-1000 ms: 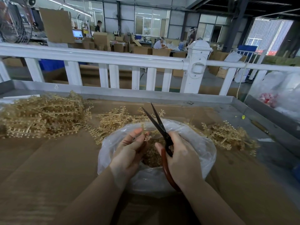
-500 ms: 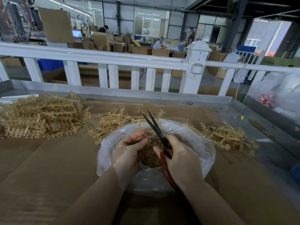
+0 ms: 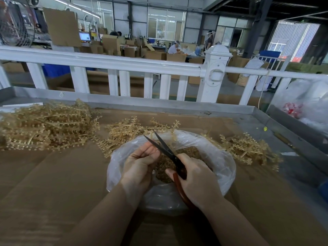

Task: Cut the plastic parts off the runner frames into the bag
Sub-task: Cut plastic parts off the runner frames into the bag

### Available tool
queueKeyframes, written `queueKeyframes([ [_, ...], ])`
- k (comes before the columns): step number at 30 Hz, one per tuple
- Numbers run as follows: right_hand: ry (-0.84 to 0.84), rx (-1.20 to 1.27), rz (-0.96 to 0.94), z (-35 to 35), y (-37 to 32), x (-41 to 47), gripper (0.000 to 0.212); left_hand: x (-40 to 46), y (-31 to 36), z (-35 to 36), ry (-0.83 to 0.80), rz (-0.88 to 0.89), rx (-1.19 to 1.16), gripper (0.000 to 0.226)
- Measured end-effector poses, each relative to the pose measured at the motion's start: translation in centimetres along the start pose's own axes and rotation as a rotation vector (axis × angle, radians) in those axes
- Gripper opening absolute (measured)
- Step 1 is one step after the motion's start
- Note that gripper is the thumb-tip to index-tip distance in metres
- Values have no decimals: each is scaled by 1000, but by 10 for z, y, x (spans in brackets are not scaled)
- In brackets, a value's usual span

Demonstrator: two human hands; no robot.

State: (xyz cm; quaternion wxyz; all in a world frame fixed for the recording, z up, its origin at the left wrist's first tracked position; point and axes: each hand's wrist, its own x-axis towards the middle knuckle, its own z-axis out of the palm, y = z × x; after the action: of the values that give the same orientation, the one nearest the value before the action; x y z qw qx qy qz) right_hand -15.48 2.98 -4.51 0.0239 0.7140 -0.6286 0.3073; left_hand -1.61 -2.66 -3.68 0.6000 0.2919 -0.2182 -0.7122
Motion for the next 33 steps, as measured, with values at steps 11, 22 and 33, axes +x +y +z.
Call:
queueKeyframes([
  [11, -92, -2, 19, 4, 3, 0, 40, 4, 5, -2, -4, -35, -99, 39],
  [22, -112, -69, 10, 7, 2, 1, 46, 8, 3, 3, 94, -35, -47, 39],
  [33, -80, -81, 13, 9, 2, 1, 45, -1, 6, 9, 88, -84, -1, 34],
])
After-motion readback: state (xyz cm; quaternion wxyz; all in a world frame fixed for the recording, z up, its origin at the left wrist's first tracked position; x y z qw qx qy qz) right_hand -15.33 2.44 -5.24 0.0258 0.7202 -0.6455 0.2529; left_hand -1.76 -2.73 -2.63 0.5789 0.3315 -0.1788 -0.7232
